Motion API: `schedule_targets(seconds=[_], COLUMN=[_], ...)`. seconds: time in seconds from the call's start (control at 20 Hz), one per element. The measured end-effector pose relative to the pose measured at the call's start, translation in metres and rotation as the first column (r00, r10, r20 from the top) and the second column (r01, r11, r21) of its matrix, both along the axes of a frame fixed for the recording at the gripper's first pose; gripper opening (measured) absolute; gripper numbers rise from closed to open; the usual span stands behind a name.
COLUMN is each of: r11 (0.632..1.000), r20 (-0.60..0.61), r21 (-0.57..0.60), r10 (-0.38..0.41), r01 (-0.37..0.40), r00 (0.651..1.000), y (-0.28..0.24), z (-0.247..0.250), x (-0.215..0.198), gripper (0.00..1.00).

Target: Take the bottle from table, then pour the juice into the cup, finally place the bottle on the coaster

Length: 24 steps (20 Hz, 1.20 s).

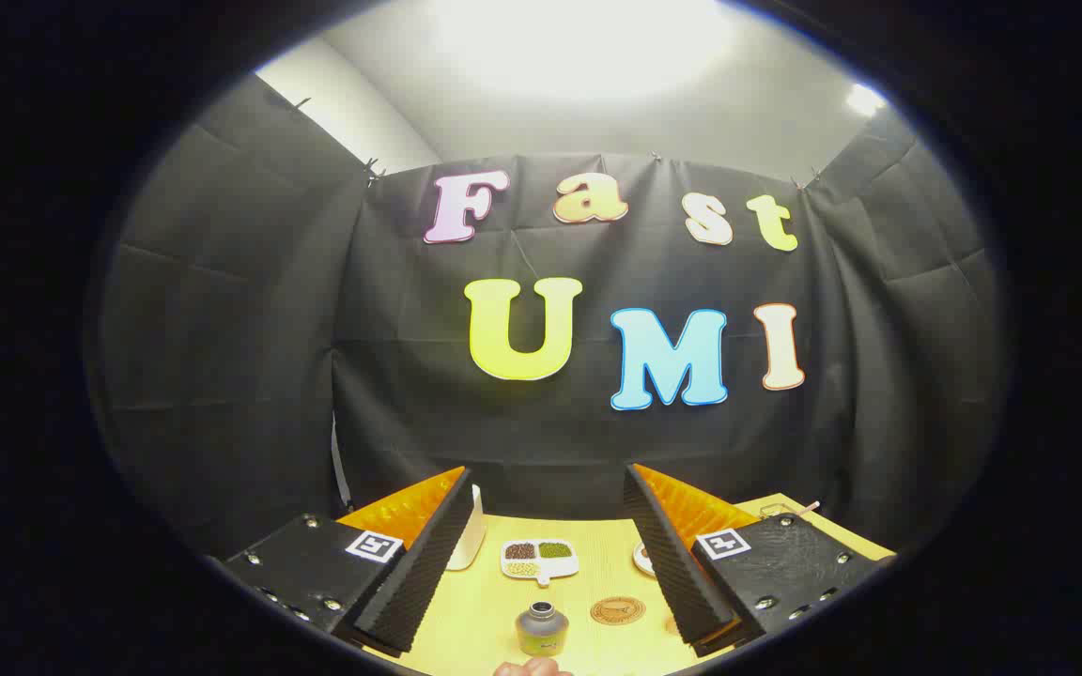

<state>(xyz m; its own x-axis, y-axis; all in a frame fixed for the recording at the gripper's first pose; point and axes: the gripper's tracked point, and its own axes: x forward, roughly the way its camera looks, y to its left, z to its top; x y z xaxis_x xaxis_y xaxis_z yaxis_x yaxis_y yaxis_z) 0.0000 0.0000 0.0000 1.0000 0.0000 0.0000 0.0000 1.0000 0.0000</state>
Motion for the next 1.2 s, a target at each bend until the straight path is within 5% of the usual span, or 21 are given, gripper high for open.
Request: schedule_targets(seconds=[1.2], r11=[0.995], r20=[-0.036], r21=[-0.066], r10=[-0.082], r01=[0.079], r00=[0.996], y=[0.001], z=[-0.156], x=[0.051], gripper=[0.98])
